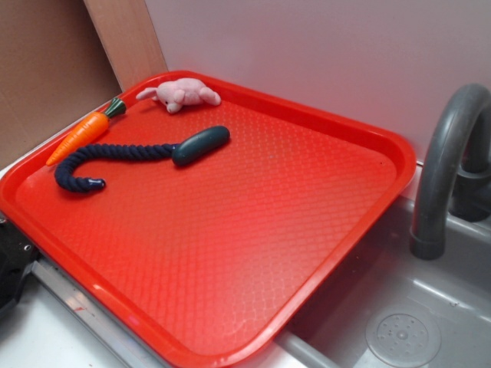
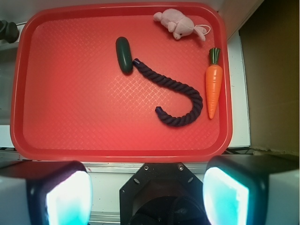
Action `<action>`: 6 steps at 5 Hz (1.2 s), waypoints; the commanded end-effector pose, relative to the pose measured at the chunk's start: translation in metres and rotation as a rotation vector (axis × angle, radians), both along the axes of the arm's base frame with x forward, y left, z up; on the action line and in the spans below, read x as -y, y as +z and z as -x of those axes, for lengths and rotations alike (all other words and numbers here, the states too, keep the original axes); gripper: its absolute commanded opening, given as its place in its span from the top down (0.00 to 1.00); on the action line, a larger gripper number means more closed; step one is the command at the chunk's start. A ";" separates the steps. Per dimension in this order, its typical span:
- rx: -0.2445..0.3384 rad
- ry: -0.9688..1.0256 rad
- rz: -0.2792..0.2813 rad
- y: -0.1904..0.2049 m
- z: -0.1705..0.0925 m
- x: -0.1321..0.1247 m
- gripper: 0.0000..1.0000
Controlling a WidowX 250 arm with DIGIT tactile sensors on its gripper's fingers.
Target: Grab the plastic pickle.
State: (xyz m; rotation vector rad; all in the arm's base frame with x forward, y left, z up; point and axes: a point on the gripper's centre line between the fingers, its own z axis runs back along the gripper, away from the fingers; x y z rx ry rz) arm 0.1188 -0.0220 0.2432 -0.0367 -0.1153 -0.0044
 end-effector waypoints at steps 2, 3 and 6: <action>0.024 0.030 0.017 0.001 -0.009 0.005 0.00; 0.038 0.069 0.046 0.002 -0.029 0.009 0.00; 0.087 0.002 0.216 -0.081 -0.112 0.023 0.00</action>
